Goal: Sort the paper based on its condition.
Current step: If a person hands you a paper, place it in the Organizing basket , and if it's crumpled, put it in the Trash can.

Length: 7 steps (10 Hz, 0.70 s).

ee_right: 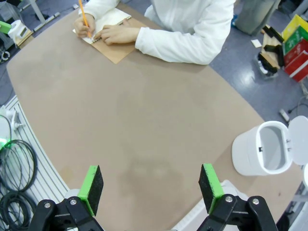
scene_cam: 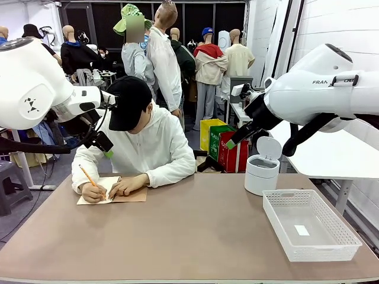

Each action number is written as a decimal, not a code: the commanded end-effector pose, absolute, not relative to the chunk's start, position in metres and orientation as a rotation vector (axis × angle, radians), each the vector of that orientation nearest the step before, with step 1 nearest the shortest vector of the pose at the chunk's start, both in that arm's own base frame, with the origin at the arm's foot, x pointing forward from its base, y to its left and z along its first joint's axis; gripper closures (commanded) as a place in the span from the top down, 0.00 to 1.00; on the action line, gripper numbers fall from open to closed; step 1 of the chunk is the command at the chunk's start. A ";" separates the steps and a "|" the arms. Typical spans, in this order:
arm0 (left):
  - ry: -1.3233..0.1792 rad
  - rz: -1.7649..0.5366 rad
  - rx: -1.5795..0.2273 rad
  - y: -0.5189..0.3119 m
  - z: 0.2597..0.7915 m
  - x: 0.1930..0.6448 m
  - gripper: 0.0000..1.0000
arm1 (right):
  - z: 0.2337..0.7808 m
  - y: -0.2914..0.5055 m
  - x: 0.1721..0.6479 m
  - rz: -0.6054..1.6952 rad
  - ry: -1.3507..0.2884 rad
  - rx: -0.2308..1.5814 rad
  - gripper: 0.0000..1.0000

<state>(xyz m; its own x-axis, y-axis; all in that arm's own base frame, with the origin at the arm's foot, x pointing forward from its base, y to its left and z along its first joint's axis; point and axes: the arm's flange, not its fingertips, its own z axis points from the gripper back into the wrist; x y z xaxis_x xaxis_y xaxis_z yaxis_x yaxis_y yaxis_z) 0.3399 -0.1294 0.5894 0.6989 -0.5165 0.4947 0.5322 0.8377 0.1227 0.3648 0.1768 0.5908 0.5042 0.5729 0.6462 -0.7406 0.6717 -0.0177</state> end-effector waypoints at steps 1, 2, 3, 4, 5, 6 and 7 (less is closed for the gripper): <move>-0.545 -0.588 -0.029 -0.129 0.590 0.340 1.00 | 0.590 0.177 0.365 0.806 -0.666 0.284 1.00; -0.545 -0.588 -0.029 -0.129 0.590 0.340 1.00 | 0.590 0.177 0.365 0.806 -0.666 0.284 1.00; -0.545 -0.588 -0.029 -0.129 0.590 0.340 1.00 | 0.590 0.177 0.365 0.806 -0.666 0.284 1.00; -0.545 -0.588 -0.029 -0.129 0.590 0.340 1.00 | 0.590 0.177 0.365 0.806 -0.666 0.284 1.00; -0.545 -0.588 -0.029 -0.129 0.590 0.340 1.00 | 0.590 0.177 0.365 0.806 -0.666 0.284 1.00; -0.545 -0.588 -0.029 -0.129 0.590 0.340 1.00 | 0.590 0.177 0.365 0.806 -0.666 0.284 1.00; -0.545 -0.588 -0.029 -0.129 0.590 0.340 1.00 | 0.590 0.177 0.365 0.806 -0.666 0.284 1.00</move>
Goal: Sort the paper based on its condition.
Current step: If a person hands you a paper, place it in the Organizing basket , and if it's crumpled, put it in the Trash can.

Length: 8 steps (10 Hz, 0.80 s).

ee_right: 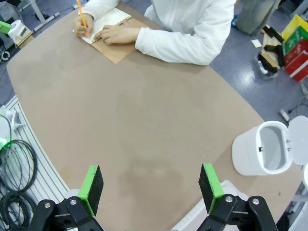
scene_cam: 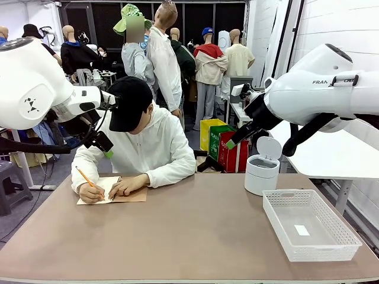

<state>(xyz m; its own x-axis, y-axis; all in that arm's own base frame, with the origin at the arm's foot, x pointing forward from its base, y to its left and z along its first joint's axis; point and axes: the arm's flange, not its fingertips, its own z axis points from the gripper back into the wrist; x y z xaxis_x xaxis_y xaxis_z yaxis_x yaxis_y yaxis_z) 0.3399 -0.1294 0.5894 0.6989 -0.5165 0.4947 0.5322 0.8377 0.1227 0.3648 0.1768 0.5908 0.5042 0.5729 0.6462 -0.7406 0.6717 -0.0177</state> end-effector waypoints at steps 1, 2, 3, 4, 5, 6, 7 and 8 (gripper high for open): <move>-0.545 -0.588 -0.029 -0.129 0.590 0.340 1.00 | 0.590 0.177 0.365 0.806 -0.666 0.284 1.00; -0.545 -0.588 -0.029 -0.129 0.590 0.340 1.00 | 0.590 0.177 0.365 0.806 -0.666 0.284 1.00; -0.545 -0.588 -0.029 -0.129 0.590 0.340 1.00 | 0.590 0.177 0.365 0.806 -0.666 0.284 1.00; -0.545 -0.588 -0.029 -0.129 0.590 0.340 1.00 | 0.590 0.177 0.365 0.806 -0.666 0.284 1.00; -0.545 -0.588 -0.029 -0.129 0.590 0.340 1.00 | 0.590 0.177 0.365 0.806 -0.666 0.284 1.00; -0.545 -0.588 -0.029 -0.129 0.590 0.340 1.00 | 0.590 0.177 0.365 0.806 -0.666 0.284 1.00; -0.545 -0.588 -0.029 -0.129 0.590 0.340 1.00 | 0.590 0.177 0.365 0.806 -0.666 0.284 1.00; -0.545 -0.588 -0.029 -0.129 0.590 0.340 1.00 | 0.590 0.177 0.365 0.806 -0.666 0.284 1.00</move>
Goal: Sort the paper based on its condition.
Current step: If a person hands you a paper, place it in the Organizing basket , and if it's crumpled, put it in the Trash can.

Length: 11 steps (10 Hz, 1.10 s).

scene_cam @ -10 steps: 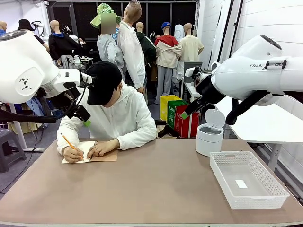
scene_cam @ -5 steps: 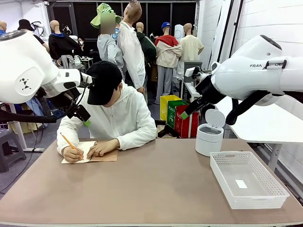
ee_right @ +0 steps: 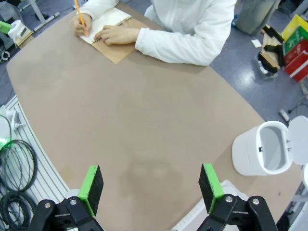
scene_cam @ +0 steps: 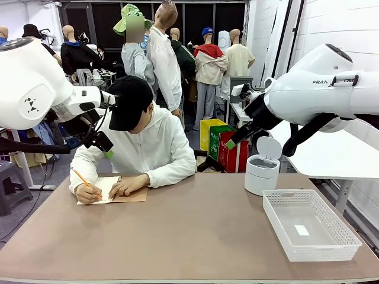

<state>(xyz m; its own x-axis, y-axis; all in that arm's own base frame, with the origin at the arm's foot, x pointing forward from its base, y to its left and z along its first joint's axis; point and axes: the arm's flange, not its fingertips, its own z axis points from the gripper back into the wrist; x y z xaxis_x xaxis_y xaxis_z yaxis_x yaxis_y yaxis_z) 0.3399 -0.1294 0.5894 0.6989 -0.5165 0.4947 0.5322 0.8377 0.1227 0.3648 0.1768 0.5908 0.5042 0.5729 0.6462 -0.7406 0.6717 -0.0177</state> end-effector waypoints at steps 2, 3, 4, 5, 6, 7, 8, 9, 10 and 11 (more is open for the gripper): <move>-0.545 -0.588 -0.029 -0.129 0.590 0.340 1.00 | 0.590 0.177 0.365 0.806 -0.666 0.284 1.00; -0.545 -0.588 -0.029 -0.129 0.590 0.340 1.00 | 0.590 0.177 0.365 0.806 -0.666 0.284 1.00; -0.545 -0.588 -0.029 -0.129 0.590 0.340 1.00 | 0.590 0.177 0.365 0.806 -0.666 0.284 1.00; -0.545 -0.588 -0.029 -0.129 0.590 0.340 1.00 | 0.590 0.177 0.365 0.806 -0.666 0.284 1.00; -0.545 -0.588 -0.029 -0.129 0.590 0.340 1.00 | 0.590 0.177 0.365 0.806 -0.666 0.284 1.00; -0.545 -0.588 -0.029 -0.129 0.590 0.340 1.00 | 0.590 0.177 0.365 0.806 -0.666 0.284 1.00; -0.545 -0.588 -0.029 -0.129 0.590 0.340 1.00 | 0.590 0.177 0.365 0.806 -0.666 0.284 1.00; -0.545 -0.588 -0.029 -0.129 0.590 0.340 1.00 | 0.590 0.177 0.365 0.806 -0.666 0.284 1.00; -0.545 -0.588 -0.029 -0.129 0.590 0.340 1.00 | 0.590 0.177 0.365 0.806 -0.666 0.284 1.00; -0.545 -0.588 -0.029 -0.129 0.590 0.340 1.00 | 0.590 0.177 0.365 0.806 -0.666 0.284 1.00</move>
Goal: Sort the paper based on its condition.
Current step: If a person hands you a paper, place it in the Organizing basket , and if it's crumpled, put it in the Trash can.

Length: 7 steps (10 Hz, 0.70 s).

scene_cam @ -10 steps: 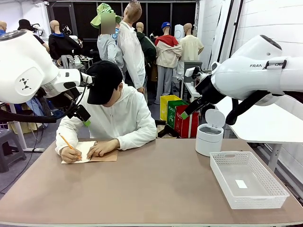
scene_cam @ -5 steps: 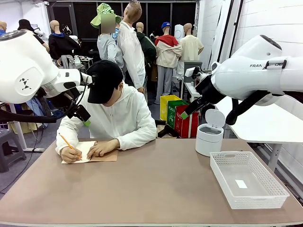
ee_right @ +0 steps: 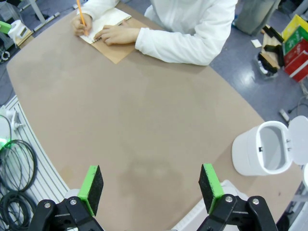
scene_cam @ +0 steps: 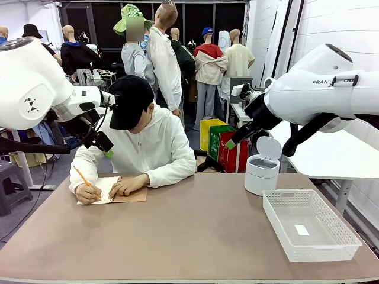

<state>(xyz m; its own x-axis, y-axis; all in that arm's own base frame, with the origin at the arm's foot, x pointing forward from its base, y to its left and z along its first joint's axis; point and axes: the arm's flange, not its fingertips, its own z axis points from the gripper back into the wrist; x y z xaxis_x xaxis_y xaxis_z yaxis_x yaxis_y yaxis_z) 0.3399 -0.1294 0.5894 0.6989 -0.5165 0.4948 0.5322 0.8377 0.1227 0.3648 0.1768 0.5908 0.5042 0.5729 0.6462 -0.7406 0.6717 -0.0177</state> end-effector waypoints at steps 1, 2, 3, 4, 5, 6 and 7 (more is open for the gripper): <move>-0.545 -0.588 -0.029 -0.129 0.590 0.340 1.00 | 0.590 0.177 0.365 0.806 -0.666 0.284 1.00; -0.545 -0.588 -0.029 -0.129 0.590 0.340 1.00 | 0.590 0.177 0.365 0.806 -0.666 0.284 1.00; -0.545 -0.588 -0.029 -0.129 0.590 0.340 1.00 | 0.590 0.177 0.365 0.806 -0.666 0.284 1.00; -0.545 -0.588 -0.029 -0.129 0.590 0.340 1.00 | 0.590 0.177 0.365 0.806 -0.666 0.284 1.00; -0.545 -0.588 -0.029 -0.129 0.590 0.340 1.00 | 0.590 0.177 0.365 0.806 -0.666 0.284 1.00; -0.545 -0.588 -0.029 -0.129 0.590 0.340 1.00 | 0.590 0.177 0.365 0.806 -0.666 0.284 1.00; -0.545 -0.588 -0.029 -0.129 0.590 0.340 1.00 | 0.590 0.177 0.365 0.806 -0.666 0.284 1.00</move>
<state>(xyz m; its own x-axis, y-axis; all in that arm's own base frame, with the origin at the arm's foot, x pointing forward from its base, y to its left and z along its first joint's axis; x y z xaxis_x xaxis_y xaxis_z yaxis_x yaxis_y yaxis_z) 0.3399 -0.1294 0.5894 0.6989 -0.5165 0.4948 0.5322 0.8377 0.1227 0.3648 0.1768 0.5908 0.5042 0.5729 0.6462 -0.7406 0.6717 -0.0177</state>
